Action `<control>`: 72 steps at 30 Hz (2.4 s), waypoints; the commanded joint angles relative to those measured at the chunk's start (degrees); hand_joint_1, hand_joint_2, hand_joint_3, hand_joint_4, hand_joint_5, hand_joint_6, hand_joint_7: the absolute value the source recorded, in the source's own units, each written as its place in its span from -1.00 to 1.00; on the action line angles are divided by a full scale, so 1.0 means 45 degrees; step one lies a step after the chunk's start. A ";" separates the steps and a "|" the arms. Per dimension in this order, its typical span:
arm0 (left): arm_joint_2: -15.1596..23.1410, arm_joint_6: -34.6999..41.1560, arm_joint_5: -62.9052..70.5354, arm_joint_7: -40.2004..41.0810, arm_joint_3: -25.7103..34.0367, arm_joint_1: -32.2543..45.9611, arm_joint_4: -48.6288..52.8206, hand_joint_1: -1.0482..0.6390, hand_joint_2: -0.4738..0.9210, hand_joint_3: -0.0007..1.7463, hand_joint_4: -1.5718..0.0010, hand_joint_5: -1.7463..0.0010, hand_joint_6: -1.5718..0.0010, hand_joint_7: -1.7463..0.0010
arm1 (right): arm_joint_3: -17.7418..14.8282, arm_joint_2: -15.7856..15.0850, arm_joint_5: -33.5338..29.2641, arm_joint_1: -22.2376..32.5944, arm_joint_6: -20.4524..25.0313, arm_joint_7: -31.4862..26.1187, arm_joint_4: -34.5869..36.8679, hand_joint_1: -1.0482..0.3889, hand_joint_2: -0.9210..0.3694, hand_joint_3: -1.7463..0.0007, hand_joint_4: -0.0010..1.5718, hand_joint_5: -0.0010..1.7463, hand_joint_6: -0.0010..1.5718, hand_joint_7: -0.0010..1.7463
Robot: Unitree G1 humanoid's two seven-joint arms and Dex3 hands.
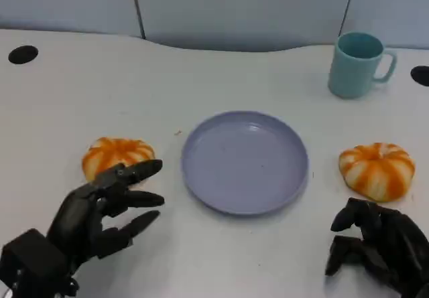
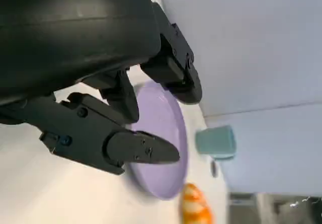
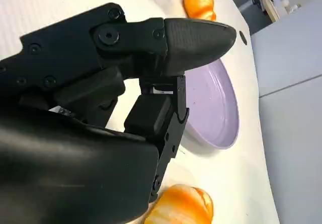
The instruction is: Grasp the bread from the table and place it into the plate.
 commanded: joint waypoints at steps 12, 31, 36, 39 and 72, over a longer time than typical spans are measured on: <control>0.3867 0.1313 1.2379 0.8337 -0.2403 -0.1585 -0.2652 -0.58 1.00 -0.95 0.93 0.76 0.80 1.00 | -0.0005 0.0152 0.0005 0.0050 0.0320 -0.0264 -0.0071 -0.14 -1.00 0.50 0.56 0.27 0.45 0.19; 0.4246 0.5692 1.3464 0.6719 -0.6538 -0.5960 0.1411 -0.64 0.98 -0.99 1.00 0.97 0.92 1.00 | 0.0104 0.0201 -0.0135 0.0337 0.0298 -0.0331 -0.0379 -0.13 -1.00 0.49 0.56 0.27 0.46 0.18; 0.3728 0.6149 1.2969 0.5386 -0.7373 -0.7494 0.3696 -0.67 0.99 -0.99 1.00 1.00 0.98 1.00 | 0.0086 0.0232 -0.0131 0.0446 0.0443 -0.0421 -0.0586 -0.13 -1.00 0.49 0.56 0.27 0.44 0.20; 0.3300 0.6435 1.2756 0.4906 -0.7831 -0.8318 0.5062 -0.69 0.99 -0.99 1.00 1.00 0.99 1.00 | 0.0055 0.0205 -0.0154 0.0476 0.0401 -0.0413 -0.0587 -0.13 -1.00 0.50 0.56 0.27 0.44 0.20; 0.1454 0.6832 1.1751 0.7192 -0.9689 -0.9326 0.9880 -0.17 0.94 -0.99 0.69 0.89 0.66 0.94 | -0.0145 0.0126 0.0063 0.1438 0.0476 -0.0375 -0.1598 -0.14 -1.00 0.48 0.51 0.34 0.41 0.22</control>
